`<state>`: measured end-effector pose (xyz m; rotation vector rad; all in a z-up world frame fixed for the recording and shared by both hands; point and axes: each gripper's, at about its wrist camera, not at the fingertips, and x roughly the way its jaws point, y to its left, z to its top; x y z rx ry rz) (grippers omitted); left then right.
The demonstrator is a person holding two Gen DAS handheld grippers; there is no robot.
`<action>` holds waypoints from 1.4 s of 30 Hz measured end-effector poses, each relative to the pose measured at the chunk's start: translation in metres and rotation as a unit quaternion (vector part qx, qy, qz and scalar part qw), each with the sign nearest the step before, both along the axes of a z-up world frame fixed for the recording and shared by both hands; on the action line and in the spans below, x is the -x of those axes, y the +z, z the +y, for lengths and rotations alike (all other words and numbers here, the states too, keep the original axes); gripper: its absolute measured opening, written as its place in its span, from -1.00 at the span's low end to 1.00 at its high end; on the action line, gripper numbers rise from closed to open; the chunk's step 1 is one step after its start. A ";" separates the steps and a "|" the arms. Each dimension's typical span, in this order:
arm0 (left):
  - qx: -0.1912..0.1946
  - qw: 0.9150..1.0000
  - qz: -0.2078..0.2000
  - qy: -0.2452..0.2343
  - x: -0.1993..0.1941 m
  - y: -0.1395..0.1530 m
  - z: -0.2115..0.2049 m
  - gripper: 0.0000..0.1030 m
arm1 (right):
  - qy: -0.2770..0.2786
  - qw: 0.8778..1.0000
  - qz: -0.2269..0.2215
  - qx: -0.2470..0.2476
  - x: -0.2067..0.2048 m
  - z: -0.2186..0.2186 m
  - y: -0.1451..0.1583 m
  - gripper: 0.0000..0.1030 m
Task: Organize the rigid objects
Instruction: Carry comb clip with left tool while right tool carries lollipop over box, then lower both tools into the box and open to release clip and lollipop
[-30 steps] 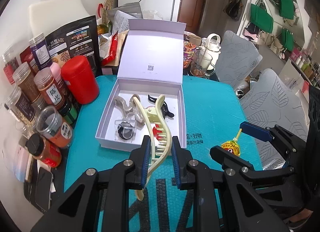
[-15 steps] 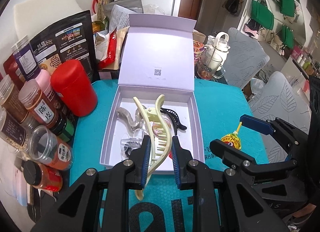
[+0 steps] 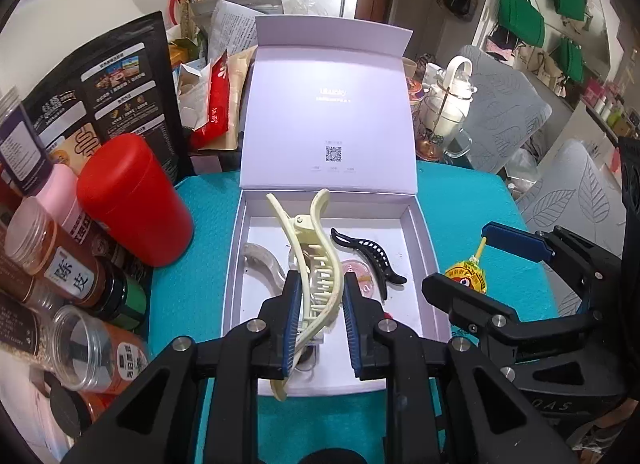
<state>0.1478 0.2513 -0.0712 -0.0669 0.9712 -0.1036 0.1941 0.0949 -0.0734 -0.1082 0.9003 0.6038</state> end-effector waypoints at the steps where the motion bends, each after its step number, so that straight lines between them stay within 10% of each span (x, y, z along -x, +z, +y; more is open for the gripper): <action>1: -0.002 1.000 0.002 -0.002 -0.003 -0.003 0.000 -0.60 | -0.003 1.000 0.002 0.001 -0.004 0.002 -0.004 0.55; 42: -0.034 0.992 0.083 -0.089 -0.104 -0.091 0.011 -0.60 | 0.033 0.998 0.043 0.022 -0.097 0.041 -0.099 0.55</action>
